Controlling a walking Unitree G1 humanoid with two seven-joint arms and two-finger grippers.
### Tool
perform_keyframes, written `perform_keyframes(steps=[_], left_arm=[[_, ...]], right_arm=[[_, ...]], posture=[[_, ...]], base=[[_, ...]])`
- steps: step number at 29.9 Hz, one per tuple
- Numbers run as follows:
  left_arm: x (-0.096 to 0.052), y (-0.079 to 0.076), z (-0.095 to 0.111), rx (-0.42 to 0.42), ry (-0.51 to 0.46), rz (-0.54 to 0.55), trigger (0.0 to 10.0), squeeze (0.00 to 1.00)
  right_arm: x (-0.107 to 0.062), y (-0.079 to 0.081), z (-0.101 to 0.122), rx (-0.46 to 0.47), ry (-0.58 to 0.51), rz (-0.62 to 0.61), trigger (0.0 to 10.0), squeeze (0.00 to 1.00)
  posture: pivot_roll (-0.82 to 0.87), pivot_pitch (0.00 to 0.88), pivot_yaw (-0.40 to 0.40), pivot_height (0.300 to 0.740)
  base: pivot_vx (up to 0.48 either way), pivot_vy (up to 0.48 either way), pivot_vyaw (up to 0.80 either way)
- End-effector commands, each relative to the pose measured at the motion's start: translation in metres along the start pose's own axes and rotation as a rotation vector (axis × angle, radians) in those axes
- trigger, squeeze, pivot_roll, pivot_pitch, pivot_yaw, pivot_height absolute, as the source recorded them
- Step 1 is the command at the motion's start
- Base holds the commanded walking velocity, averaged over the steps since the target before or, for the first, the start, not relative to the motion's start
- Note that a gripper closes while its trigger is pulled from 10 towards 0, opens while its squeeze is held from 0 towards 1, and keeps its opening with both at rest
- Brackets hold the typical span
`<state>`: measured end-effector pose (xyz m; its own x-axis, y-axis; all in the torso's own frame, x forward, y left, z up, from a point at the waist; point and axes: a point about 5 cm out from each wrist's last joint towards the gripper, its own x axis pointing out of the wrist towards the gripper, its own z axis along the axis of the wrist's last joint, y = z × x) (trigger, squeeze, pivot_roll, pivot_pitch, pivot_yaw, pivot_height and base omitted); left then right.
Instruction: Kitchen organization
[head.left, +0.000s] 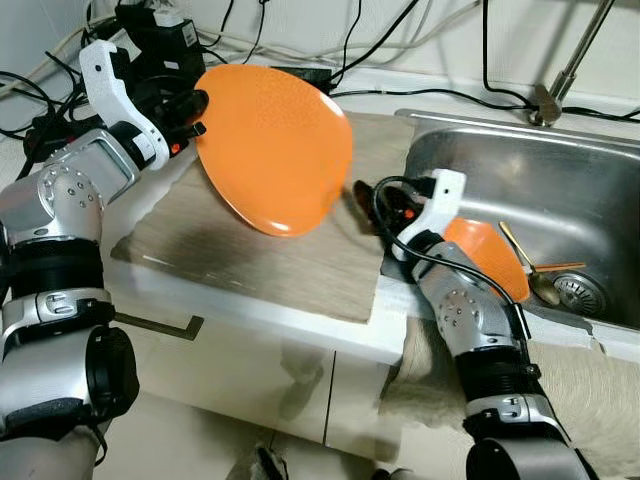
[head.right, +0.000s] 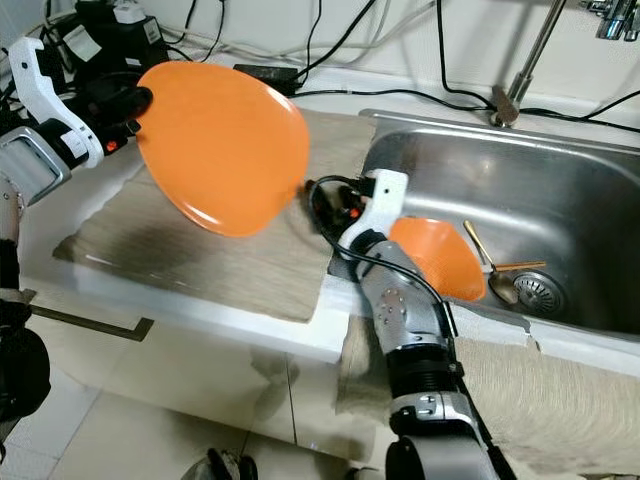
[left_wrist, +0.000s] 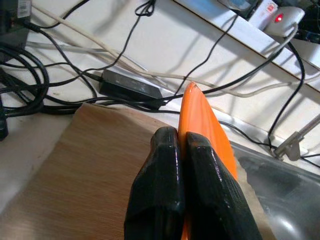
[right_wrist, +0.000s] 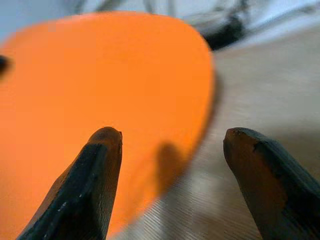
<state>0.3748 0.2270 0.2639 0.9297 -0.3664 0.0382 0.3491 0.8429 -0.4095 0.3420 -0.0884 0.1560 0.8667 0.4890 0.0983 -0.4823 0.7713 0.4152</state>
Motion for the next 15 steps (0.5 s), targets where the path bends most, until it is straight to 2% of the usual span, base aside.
perform_keyframes(steps=[1, 3, 5, 9, 15], left_arm=[[-0.001, -0.012, 0.023, 0.012, -0.089, -0.040, 0.0, 0.00], [-0.001, -0.013, 0.024, 0.009, -0.096, -0.043, 0.0, 0.00], [0.000, -0.014, 0.023, 0.006, -0.095, -0.042, 0.0, 0.00], [0.001, -0.014, 0.022, -0.005, -0.095, -0.037, 0.0, 0.00], [0.004, -0.021, 0.033, -0.003, -0.122, -0.050, 0.0, 0.00]], right_arm=[[0.000, 0.008, 0.007, -0.027, -0.022, 0.047, 10.0, 0.00], [0.000, 0.017, 0.015, -0.084, -0.042, 0.086, 10.0, 0.00], [0.000, 0.021, 0.021, -0.102, -0.049, 0.099, 10.0, 0.00], [-0.002, 0.017, 0.024, -0.096, -0.039, 0.091, 10.0, 0.00], [-0.007, 0.010, 0.021, -0.080, -0.024, 0.052, 10.0, 0.00]], posture=[[0.07, 0.029, 0.021, 0.740], [0.07, 0.030, 0.020, 0.740], [0.06, 0.029, 0.019, 0.740], [0.06, 0.029, 0.020, 0.740], [0.06, 0.028, 0.023, 0.740]], base=[[0.000, 0.000, 0.00], [0.000, 0.000, 0.00], [0.000, 0.000, 0.00], [0.000, 0.000, 0.00], [0.000, 0.000, 0.00]])
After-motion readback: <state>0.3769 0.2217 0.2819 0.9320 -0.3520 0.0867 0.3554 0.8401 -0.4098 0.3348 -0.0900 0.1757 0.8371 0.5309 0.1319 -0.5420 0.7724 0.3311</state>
